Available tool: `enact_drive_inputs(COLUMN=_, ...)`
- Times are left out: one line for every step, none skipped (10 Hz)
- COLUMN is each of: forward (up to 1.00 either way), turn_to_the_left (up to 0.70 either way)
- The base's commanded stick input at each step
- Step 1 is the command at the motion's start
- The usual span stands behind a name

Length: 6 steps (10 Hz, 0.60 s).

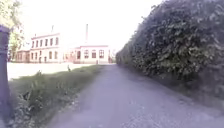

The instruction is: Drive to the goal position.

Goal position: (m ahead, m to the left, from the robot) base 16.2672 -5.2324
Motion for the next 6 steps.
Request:
enact_drive_inputs(forward=0.70, turn_to_the_left=0.00)
enact_drive_inputs(forward=0.70, turn_to_the_left=0.00)
enact_drive_inputs(forward=0.70, turn_to_the_left=0.00)
enact_drive_inputs(forward=0.70, turn_to_the_left=0.00)
enact_drive_inputs(forward=0.70, turn_to_the_left=0.00)
enact_drive_inputs(forward=0.70, turn_to_the_left=0.00)
